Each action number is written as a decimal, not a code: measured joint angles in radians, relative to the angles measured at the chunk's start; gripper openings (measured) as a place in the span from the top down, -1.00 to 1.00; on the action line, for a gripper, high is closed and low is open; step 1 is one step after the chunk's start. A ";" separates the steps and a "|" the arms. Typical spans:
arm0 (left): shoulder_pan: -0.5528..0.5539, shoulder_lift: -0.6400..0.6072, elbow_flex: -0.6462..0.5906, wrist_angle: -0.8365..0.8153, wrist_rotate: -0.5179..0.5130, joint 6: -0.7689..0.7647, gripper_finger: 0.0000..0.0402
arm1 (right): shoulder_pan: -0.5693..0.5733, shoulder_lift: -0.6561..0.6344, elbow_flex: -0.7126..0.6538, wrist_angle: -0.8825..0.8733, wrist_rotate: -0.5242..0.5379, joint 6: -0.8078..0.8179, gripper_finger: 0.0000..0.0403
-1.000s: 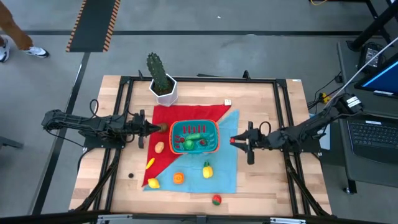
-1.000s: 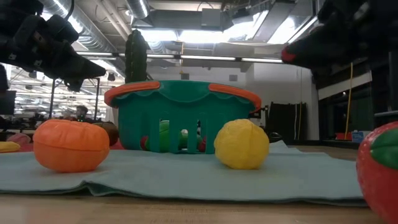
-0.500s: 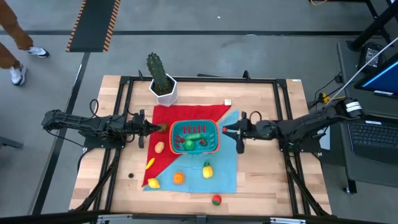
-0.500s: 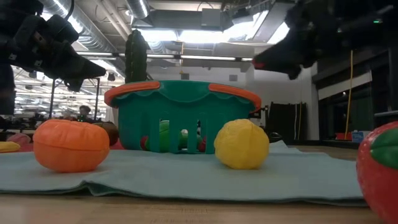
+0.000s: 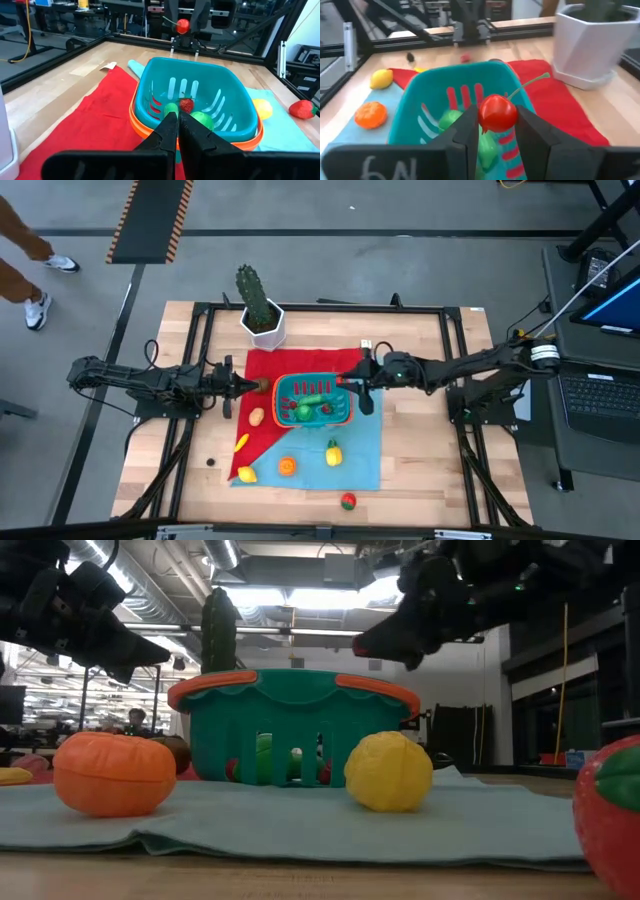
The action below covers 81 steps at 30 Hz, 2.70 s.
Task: Build produce basket
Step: Put the red cherry into the blue basket, then put the brown kiwi into the blue basket
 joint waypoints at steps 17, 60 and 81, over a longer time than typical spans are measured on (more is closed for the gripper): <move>0.000 0.000 0.000 -0.006 0.009 0.053 0.96 | -0.010 0.188 0.445 -0.644 -0.092 -0.124 0.47; 0.000 0.000 0.000 -0.006 0.009 0.102 0.96 | 0.031 0.333 0.521 -0.686 -0.127 -0.028 0.10; 0.001 -0.001 0.000 -0.005 0.002 0.105 0.71 | 0.011 0.232 0.287 -0.274 -0.090 -0.072 0.14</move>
